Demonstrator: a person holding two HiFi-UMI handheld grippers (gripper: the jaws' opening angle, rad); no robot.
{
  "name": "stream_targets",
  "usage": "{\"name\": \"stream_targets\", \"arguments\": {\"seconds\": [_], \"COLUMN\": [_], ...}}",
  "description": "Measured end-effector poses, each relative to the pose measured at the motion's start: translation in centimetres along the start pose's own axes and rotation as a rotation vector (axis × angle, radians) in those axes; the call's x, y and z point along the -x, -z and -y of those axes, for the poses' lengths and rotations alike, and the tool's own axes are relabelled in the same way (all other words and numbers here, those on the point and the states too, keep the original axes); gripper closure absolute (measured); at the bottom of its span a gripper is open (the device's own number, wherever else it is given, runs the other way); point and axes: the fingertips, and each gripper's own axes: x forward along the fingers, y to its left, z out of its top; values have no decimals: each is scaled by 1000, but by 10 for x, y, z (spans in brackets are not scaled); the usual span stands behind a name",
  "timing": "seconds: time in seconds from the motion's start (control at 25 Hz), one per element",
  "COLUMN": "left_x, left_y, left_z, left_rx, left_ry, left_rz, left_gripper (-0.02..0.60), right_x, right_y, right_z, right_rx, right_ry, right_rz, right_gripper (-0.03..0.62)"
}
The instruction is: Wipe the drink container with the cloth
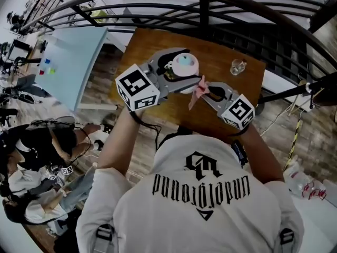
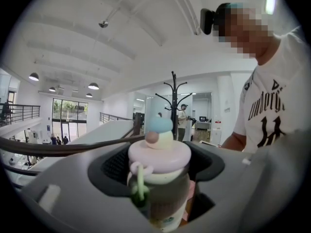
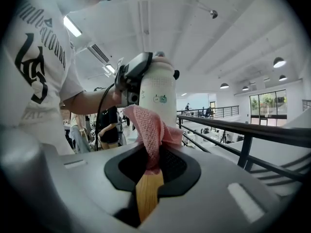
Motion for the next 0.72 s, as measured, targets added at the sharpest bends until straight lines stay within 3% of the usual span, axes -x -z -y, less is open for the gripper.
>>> {"name": "stream_targets", "arguments": {"seconds": [0.4, 0.56, 0.72], "left_x": [-12, -9, -10], "left_y": [2, 6, 13], "left_z": [-8, -10, -14], "left_rx": [5, 5, 5], "left_ry": [-31, -46, -54], "left_rz": [-6, -5, -15], "left_gripper": [192, 192, 192], "right_x": [12, 1, -7], "right_y": [-97, -76, -33], "right_z": [-18, -23, -14], "right_rx": [121, 111, 28], "right_ry": [-21, -24, -14], "right_rz": [143, 101, 49], "right_gripper": [546, 546, 546]}}
